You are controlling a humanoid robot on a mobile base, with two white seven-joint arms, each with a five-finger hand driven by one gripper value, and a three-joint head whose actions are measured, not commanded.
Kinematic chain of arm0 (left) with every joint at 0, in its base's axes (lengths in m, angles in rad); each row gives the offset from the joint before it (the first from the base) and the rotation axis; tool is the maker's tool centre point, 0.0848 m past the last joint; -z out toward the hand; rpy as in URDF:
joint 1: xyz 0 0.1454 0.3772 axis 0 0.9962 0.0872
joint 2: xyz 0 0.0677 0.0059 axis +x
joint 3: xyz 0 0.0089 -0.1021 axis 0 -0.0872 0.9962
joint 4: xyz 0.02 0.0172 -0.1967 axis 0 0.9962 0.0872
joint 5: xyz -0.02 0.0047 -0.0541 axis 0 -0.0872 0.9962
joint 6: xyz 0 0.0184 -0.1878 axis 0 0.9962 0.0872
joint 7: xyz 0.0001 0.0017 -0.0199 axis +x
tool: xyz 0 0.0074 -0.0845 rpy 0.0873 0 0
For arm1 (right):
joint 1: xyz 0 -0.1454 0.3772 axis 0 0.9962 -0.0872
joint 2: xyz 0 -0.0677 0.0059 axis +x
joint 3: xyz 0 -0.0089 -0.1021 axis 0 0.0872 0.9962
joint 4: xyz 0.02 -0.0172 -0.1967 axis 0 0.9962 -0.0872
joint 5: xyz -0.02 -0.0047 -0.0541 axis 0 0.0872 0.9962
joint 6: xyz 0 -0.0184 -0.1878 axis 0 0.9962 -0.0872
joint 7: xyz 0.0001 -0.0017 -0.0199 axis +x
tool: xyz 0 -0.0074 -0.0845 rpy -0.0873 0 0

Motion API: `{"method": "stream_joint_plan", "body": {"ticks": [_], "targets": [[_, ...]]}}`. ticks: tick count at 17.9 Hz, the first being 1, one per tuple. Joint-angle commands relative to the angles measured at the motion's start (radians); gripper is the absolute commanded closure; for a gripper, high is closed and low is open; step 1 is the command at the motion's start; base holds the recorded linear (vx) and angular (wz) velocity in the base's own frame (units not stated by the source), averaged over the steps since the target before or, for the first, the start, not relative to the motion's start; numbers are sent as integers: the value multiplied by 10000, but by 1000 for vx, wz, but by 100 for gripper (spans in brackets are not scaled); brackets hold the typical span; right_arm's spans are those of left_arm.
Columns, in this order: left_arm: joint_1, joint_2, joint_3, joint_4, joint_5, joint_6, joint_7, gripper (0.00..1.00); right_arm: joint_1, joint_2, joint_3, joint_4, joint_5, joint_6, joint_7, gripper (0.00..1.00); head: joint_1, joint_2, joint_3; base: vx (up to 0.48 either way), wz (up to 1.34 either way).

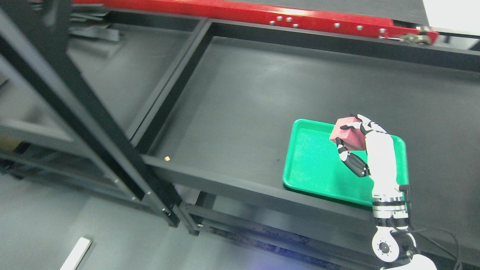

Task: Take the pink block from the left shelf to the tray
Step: 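Carry the pink cube in the right hand while turning toward the blue tray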

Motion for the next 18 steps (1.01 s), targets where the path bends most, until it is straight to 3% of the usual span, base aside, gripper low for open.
{"method": "stream_joint_plan", "body": {"ticks": [1,18], "targets": [[-291,175,0,-175,0,-4,8,0,148,-175,-119,-339,-74,66,-27,98,0,0,0,-127,555],[-291,175,0,-175,0,-4,8,0,271,-175,-58,-308,-212,112,-12,98,0,7,0,-149,857]]}}
